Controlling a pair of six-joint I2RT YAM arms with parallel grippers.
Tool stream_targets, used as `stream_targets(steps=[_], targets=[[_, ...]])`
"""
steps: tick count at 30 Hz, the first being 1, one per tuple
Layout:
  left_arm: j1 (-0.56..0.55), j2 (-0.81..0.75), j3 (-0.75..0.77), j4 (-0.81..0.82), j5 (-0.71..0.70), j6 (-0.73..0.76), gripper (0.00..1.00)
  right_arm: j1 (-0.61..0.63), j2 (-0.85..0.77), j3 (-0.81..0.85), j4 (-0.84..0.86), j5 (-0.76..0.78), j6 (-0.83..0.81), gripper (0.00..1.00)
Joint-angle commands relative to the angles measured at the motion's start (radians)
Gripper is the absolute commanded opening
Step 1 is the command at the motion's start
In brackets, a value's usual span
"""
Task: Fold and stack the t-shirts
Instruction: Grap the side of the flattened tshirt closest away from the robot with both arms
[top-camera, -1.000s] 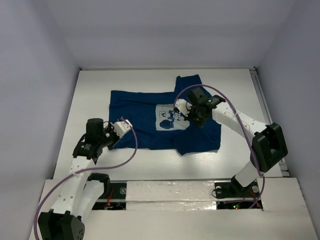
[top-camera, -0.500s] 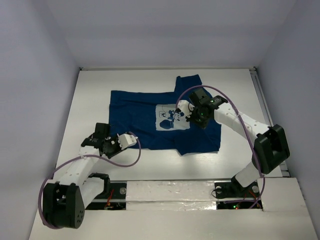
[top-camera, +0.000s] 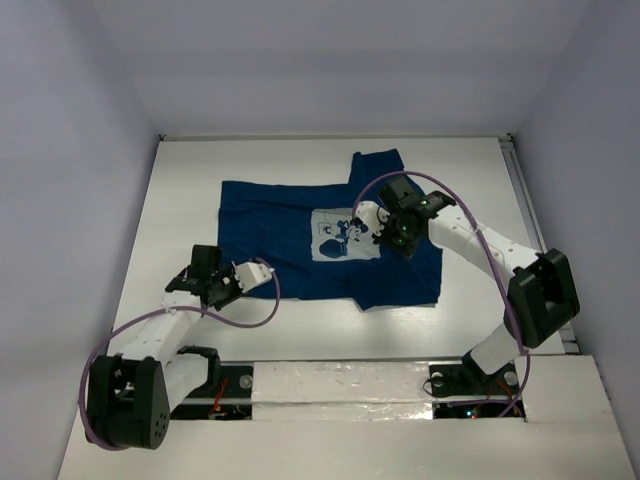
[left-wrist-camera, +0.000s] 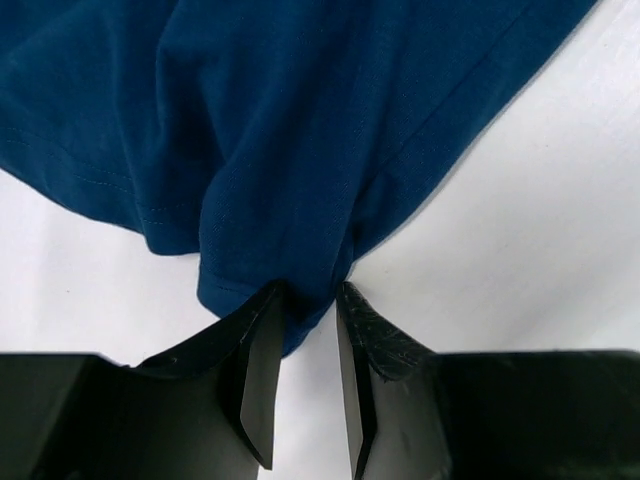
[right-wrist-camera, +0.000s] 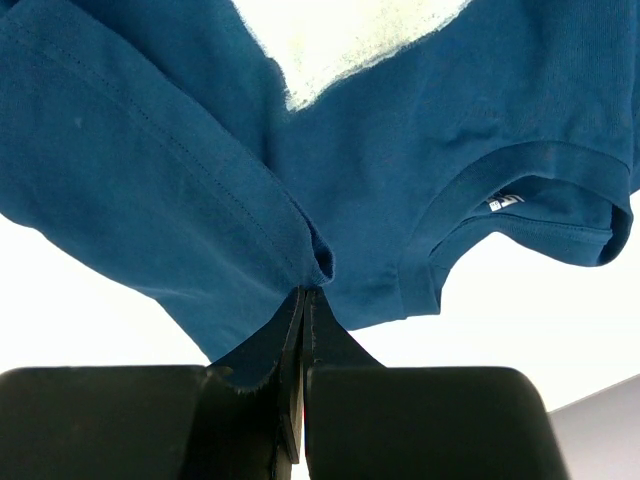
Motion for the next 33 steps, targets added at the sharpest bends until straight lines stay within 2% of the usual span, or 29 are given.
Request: stream_targets(steps=[1,11,14,15,19,23,27,33], targets=[[-0.004,-0.009,-0.026,0.054,-0.012,-0.022,0.25,-0.008,-0.031,0.03,-0.013,-0.011,0.004,0.0],[-0.004,0.055,-0.014,0.013,0.05,-0.01,0.26,-0.008,-0.044,0.065,-0.047,-0.011,-0.001,0.0],[-0.004,0.073,0.001,0.017,0.054,-0.027,0.15,-0.008,-0.057,0.055,-0.046,-0.011,0.004,0.0],[-0.004,0.087,0.013,0.023,0.054,-0.028,0.0,-0.008,-0.063,0.043,-0.038,-0.011,0.005,0.0],[-0.004,0.086,0.061,-0.013,0.066,-0.045,0.0,-0.017,-0.133,0.026,-0.036,-0.011,0.01,0.0],[-0.004,0.015,0.13,-0.092,0.119,-0.038,0.0,-0.017,-0.21,0.023,-0.064,-0.011,0.018,0.0],[-0.004,-0.017,0.254,-0.256,0.162,-0.012,0.0,-0.017,-0.296,0.009,-0.102,-0.011,0.019,0.0],[-0.004,-0.083,0.348,-0.421,0.205,0.019,0.0,-0.017,-0.425,-0.03,-0.15,-0.011,0.022,0.0]])
